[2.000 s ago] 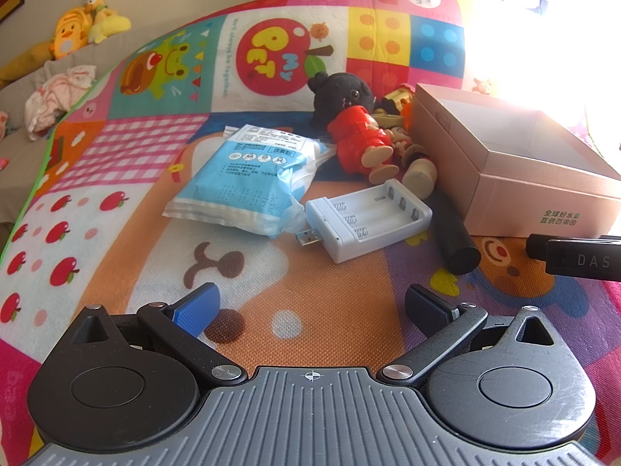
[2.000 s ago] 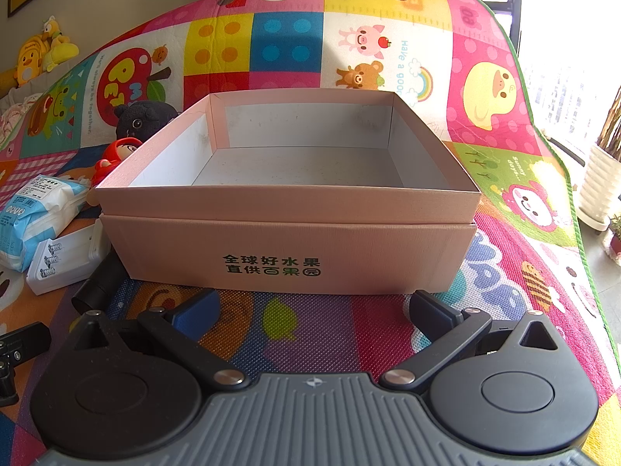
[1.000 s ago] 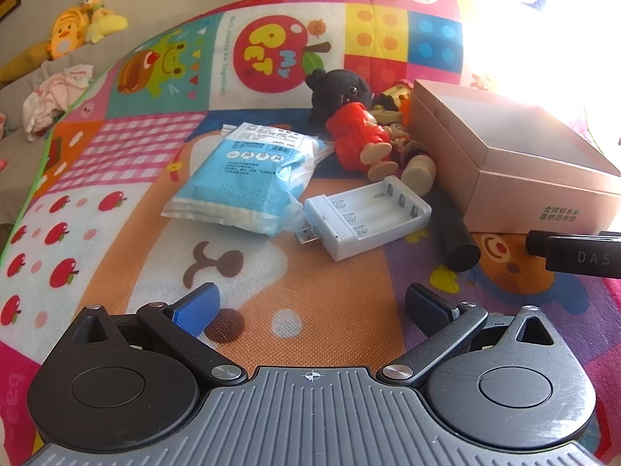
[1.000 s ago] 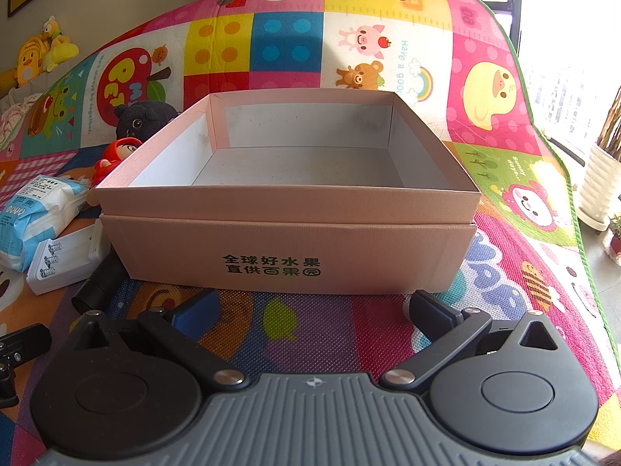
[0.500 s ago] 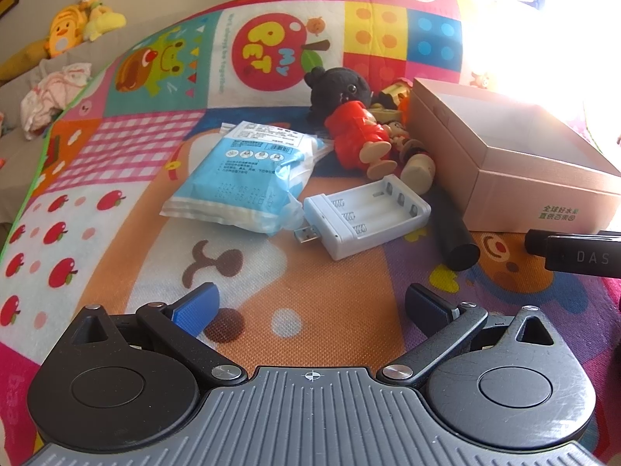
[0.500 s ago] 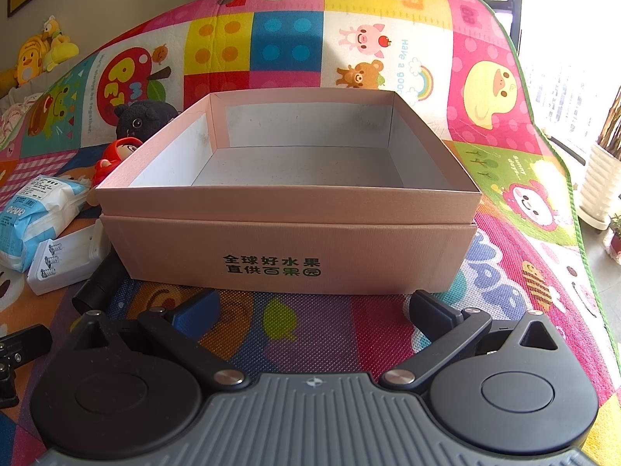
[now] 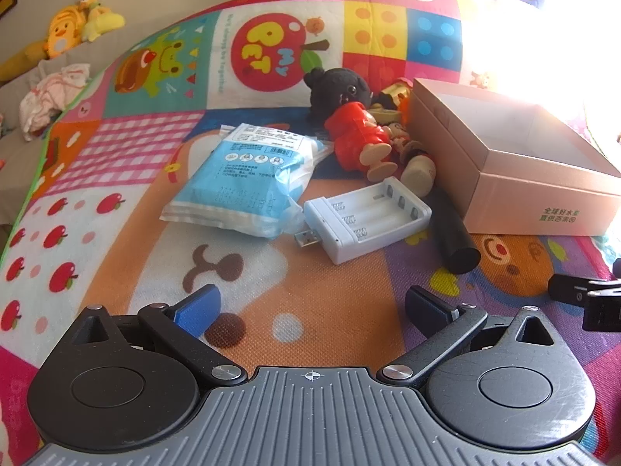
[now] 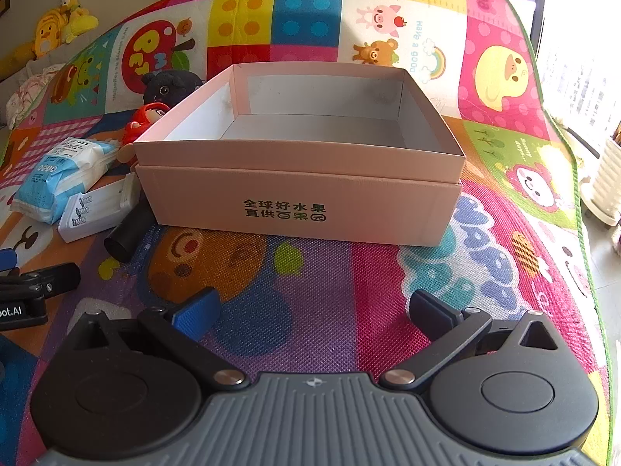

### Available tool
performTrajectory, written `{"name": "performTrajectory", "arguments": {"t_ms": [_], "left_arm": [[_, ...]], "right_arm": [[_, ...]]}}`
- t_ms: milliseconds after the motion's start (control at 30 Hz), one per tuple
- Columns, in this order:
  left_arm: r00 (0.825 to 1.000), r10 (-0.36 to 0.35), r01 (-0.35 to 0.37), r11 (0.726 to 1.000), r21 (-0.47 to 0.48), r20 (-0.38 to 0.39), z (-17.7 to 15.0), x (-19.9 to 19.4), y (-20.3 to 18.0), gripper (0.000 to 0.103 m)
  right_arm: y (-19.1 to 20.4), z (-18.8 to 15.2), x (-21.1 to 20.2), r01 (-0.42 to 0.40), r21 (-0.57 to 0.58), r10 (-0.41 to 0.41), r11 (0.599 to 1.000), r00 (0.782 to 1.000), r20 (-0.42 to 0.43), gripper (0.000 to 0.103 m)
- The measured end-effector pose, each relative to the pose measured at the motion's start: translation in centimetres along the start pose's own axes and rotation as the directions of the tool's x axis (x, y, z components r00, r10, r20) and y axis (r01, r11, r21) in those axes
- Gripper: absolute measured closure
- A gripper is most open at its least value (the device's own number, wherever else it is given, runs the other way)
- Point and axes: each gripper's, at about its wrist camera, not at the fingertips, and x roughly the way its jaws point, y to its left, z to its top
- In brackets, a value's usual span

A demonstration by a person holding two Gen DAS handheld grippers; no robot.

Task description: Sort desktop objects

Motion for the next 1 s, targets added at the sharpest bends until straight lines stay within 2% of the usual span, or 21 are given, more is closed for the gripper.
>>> {"name": "performTrajectory", "arguments": {"t_ms": [133, 233, 300, 433, 500, 533, 600, 667, 767, 833, 867, 1000], "left_arm": [[1.000, -0.018, 0.017, 1.000, 0.011, 0.015, 1.2, 0.0, 0.1, 0.000], [0.999, -0.004, 0.004, 1.000, 0.006, 0.038, 2.1, -0.2, 0.4, 0.000], [0.999, 0.015, -0.014, 1.000, -0.010, 0.047, 2.4, -0.5, 1.0, 0.000], [0.997, 0.054, -0.050, 0.997, -0.065, 0.060, 2.6, -1.4, 3.2, 0.000], [0.996, 0.070, -0.064, 0.993, -0.100, 0.058, 2.6, -1.6, 4.3, 0.000], [0.996, 0.076, -0.070, 0.991, -0.117, 0.054, 2.6, -1.6, 4.8, 0.000], [0.995, 0.083, -0.076, 0.988, -0.136, 0.047, 2.5, -1.6, 5.4, 0.000], [0.996, 0.082, -0.075, 0.988, -0.138, 0.041, 2.4, -1.6, 5.6, 0.000], [0.997, 0.069, -0.064, 0.990, -0.127, 0.034, 2.0, -1.9, 5.5, 0.000], [0.998, 0.064, -0.060, 0.991, -0.121, 0.025, 1.8, -1.8, 5.3, 0.000], [0.998, 0.063, -0.060, 0.991, -0.121, 0.020, 1.8, -1.8, 5.2, 0.000], [0.999, 0.039, -0.038, 0.993, -0.113, 0.010, 1.6, -1.7, 4.5, 0.000]], "right_arm": [[0.0, 0.0, 0.0, 0.000, -0.006, 0.000, 1.000, 1.000, 0.001, 0.000], [0.2, 0.2, 0.1, -0.021, -0.019, 0.021, 1.000, 1.000, -0.005, 0.000], [0.7, 0.8, 0.0, -0.104, -0.070, 0.102, 0.992, 0.994, -0.028, 0.000], [3.6, 1.4, -1.9, -0.224, -0.198, 0.240, 0.954, 0.969, 0.059, 0.004], [5.9, 1.7, -2.0, -0.265, -0.264, 0.288, 0.927, 0.956, 0.053, 0.025], [6.7, 1.8, -1.7, -0.277, -0.274, 0.298, 0.921, 0.954, 0.038, 0.030], [8.7, 2.1, -0.4, -0.290, -0.292, 0.302, 0.911, 0.953, -0.007, 0.051], [9.7, 2.1, 0.6, -0.285, -0.293, 0.292, 0.913, 0.956, -0.022, 0.058], [9.7, 2.3, 0.6, -0.284, -0.286, 0.295, 0.915, 0.955, -0.002, 0.079], [9.1, 2.4, 0.3, -0.294, -0.277, 0.306, 0.915, 0.952, -0.004, 0.085], [8.7, 2.3, -0.1, -0.302, -0.279, 0.313, 0.912, 0.950, -0.004, 0.098], [6.3, 1.0, -2.4, -0.357, -0.289, 0.368, 0.888, 0.930, -0.016, 0.100]]}}
